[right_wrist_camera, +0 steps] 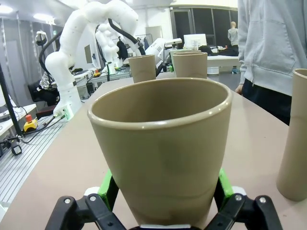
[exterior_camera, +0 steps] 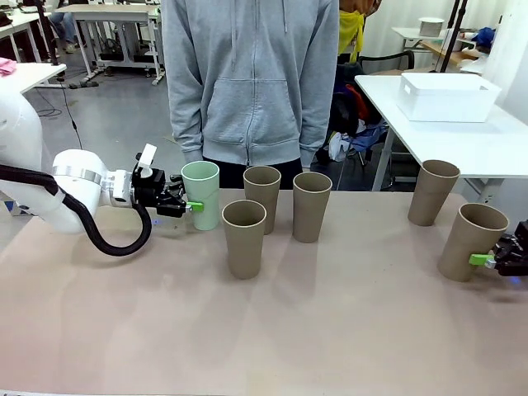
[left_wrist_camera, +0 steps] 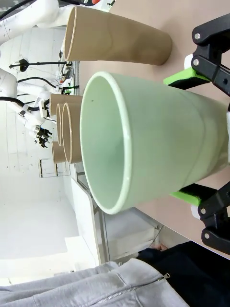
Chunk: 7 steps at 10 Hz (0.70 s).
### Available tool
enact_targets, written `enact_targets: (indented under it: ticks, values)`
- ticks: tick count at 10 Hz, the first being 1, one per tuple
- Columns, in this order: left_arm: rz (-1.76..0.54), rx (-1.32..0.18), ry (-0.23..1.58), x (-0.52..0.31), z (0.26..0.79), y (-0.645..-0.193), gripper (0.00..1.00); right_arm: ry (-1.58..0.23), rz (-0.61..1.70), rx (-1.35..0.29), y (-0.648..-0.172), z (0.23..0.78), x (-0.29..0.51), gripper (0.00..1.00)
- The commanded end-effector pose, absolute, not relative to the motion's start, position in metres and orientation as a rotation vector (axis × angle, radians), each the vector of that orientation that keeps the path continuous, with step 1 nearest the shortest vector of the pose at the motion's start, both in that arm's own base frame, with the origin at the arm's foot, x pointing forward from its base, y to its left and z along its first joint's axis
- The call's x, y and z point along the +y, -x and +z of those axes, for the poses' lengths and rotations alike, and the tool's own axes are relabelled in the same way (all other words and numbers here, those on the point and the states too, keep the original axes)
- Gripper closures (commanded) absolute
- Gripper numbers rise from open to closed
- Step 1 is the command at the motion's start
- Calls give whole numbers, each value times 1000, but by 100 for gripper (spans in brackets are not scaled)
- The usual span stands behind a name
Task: Stack the cups and store them in the basket.
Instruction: Pick up two Reusable plastic cups , one in each hand.
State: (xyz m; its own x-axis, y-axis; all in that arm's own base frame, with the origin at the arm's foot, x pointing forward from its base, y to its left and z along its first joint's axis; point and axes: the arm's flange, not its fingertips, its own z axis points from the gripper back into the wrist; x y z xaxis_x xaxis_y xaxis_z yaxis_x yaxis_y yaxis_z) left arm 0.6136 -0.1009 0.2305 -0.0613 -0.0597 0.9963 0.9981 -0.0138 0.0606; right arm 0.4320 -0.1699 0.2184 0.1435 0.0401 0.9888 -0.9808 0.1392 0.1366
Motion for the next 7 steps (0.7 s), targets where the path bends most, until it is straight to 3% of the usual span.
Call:
enact_targets:
  ticks: [1,7]
  values:
    - [-1293,-1199,1144,-109,230,-619,0,-1147,994,-1158,-435,221,-160,0]
    - [-1291,-1213,1184,-126,229,-623,0,-1168,994,-1147,-435,219,-152,0]
